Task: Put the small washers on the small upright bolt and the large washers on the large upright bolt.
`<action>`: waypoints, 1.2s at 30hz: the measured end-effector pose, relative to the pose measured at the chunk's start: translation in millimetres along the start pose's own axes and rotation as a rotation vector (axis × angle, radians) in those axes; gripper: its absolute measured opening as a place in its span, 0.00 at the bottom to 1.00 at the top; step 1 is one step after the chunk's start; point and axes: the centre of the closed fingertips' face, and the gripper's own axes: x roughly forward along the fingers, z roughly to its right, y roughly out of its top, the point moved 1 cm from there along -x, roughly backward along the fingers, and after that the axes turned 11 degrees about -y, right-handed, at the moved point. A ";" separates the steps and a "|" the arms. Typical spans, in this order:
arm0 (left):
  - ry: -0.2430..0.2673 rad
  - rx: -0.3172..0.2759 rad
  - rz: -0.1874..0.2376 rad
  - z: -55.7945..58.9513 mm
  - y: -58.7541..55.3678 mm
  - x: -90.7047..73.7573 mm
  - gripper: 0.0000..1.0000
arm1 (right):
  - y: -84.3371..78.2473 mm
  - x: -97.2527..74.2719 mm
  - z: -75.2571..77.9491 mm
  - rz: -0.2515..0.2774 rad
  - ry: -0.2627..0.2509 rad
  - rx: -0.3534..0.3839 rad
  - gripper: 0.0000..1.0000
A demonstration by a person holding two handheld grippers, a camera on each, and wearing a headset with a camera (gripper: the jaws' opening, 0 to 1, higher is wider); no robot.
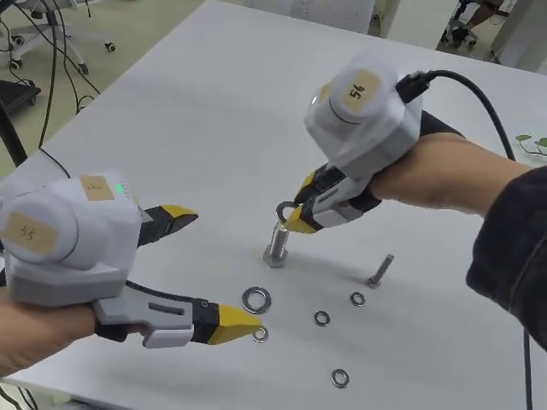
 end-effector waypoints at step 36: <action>-0.004 -0.007 -0.025 1.9 -7.0 2.8 0.89 | -12.2 30.3 -14.4 -0.103 0.111 -0.047 0.23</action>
